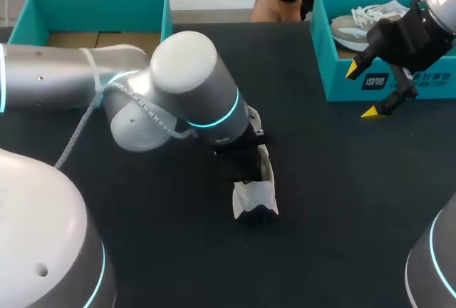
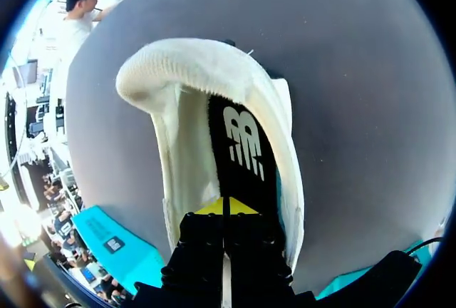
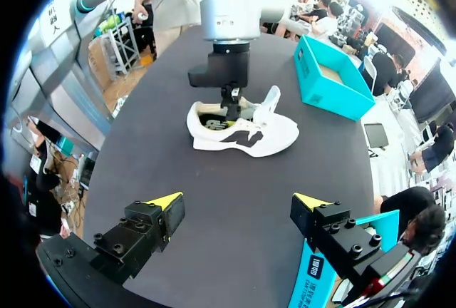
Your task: Take the shoe out of the shoebox, open the shoe tongue, remove and reinsert the insole, then place the shoe into the shoebox
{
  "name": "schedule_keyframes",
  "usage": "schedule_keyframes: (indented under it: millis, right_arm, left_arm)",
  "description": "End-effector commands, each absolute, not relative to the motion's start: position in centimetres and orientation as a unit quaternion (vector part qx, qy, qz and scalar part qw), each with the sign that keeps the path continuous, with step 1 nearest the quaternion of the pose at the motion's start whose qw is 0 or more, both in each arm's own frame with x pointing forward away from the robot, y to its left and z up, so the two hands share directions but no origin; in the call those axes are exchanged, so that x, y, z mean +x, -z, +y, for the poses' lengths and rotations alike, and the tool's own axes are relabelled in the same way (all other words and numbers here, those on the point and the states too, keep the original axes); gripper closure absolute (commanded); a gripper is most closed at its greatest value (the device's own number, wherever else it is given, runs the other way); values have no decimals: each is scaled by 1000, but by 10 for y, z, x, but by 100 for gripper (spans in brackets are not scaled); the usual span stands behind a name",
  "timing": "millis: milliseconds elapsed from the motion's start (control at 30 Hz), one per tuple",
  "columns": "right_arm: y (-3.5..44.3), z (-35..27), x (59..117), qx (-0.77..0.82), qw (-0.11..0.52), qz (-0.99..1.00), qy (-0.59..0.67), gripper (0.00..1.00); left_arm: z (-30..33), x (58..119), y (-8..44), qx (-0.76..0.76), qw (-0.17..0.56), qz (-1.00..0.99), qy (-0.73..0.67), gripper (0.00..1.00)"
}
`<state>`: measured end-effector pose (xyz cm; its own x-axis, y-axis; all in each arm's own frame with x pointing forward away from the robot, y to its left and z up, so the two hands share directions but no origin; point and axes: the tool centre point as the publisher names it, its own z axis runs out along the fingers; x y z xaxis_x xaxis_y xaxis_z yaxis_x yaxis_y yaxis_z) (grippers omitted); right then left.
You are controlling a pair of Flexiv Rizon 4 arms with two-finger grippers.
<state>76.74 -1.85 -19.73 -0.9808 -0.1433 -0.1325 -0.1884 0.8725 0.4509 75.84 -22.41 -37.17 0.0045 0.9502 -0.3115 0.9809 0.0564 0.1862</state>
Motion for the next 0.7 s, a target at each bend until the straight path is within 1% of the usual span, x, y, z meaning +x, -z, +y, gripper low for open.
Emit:
schedule_keyframes:
  millis: [33,233,267,300,333,367,400,433,700]
  right_arm:
    - [198,-18,768,-86,47,967,-237,0]
    - [198,-18,768,-86,47,967,-237,0]
    - [198,-18,768,-86,47,967,-237,0]
    - [198,-18,768,-86,47,967,-237,0]
    - [198,-18,768,-86,47,967,-237,0]
    - [198,-18,768,-86,47,967,-237,0]
    - [198,-18,768,-86,47,967,-237,0]
    - [198,-18,768,-86,47,967,-237,0]
    - [198,-18,768,-86,47,967,-237,0]
  left_arm:
    - [-221,753,365,676,199,710,1,100]
    - [-220,767,358,668,210,713,-43,100]
    - [-220,769,356,666,209,715,-47,96]
    - [-220,773,352,661,213,717,-56,64]
    - [-220,775,348,657,212,721,-57,58]
    - [-220,776,346,657,211,721,-63,48]
    - [-219,778,345,655,211,723,-67,21]
    - [-219,779,343,655,209,723,-69,0]
    - [-213,779,345,652,197,729,-69,0]
